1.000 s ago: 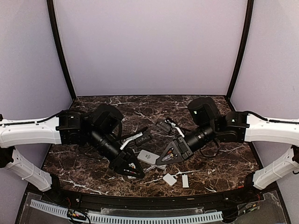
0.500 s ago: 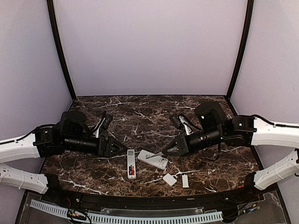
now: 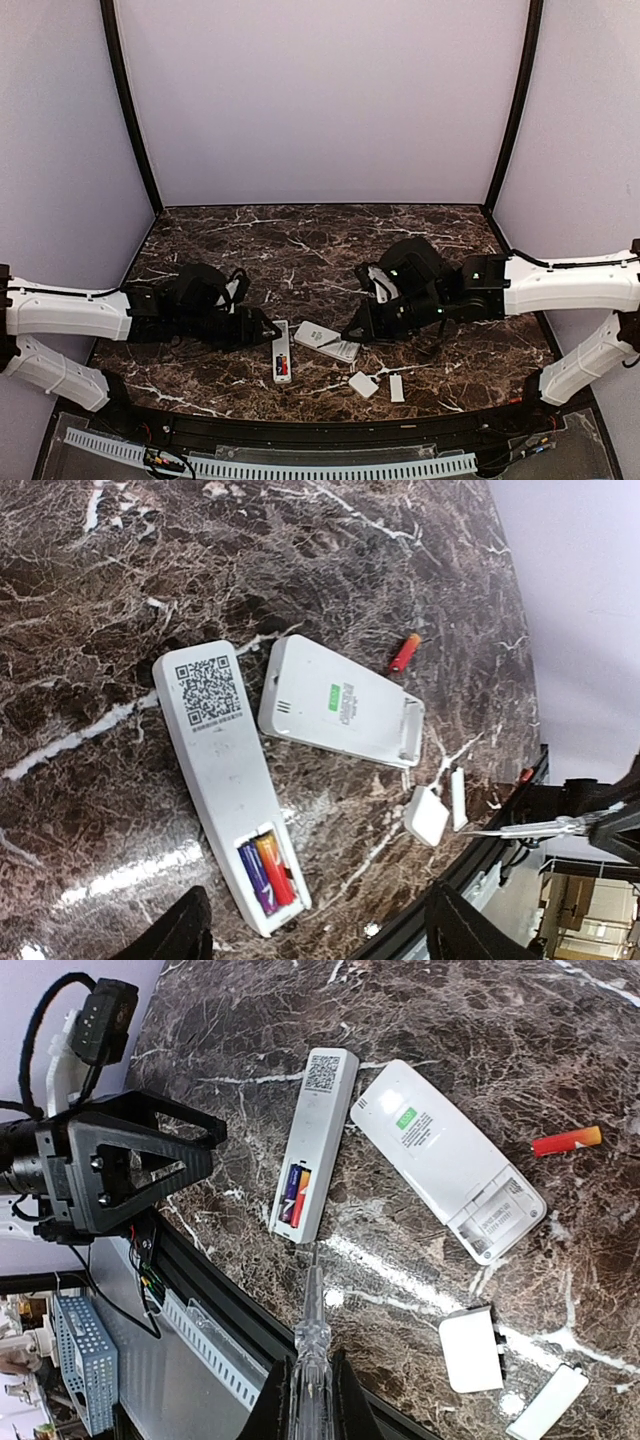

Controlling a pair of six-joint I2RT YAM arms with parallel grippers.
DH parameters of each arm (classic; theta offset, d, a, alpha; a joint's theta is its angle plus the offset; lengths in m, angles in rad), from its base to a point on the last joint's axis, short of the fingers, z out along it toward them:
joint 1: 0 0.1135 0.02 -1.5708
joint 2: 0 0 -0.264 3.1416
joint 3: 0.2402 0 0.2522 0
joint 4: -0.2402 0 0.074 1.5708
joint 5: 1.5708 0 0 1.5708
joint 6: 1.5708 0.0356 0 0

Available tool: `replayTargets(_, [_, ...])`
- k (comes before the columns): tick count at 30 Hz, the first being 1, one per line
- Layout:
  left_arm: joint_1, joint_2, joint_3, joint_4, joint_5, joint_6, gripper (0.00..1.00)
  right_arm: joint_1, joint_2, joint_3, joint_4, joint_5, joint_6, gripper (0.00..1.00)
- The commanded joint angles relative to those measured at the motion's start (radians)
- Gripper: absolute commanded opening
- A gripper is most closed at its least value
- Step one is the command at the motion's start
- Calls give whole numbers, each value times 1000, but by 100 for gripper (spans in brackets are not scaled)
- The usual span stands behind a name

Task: Unload the batteries from the remote control
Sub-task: Pick up the remote control without the battery cover from the center of the board.

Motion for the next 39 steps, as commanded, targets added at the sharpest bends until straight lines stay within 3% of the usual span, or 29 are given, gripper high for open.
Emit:
replayTargets(1, [17,112,63,4,-35,25,73,7,-45,1,-25,88,52,0])
replayTargets(5, [18,217,105,13,-32,59,75,7,-98,-23,-45,118,73,0])
replayTargets(10, [18,355,228,-107,-46,148,76,6,-149,-59,-46,131,98,0])
replayTargets(17, [4,413,287,-183,-82,221,78,7,-173,-80,-46,169,115,0])
replayTargets(20, [-14,450,318,-229,-98,258,70,7,-168,-80,-44,171,114,0])
replayTargets(30, [-93,543,421,-379,-249,306,62,6,-183,-90,-50,185,127,0])
replayTargets(39, [-101,528,419,-413,-285,327,34,5,-218,-118,-55,212,154,0])
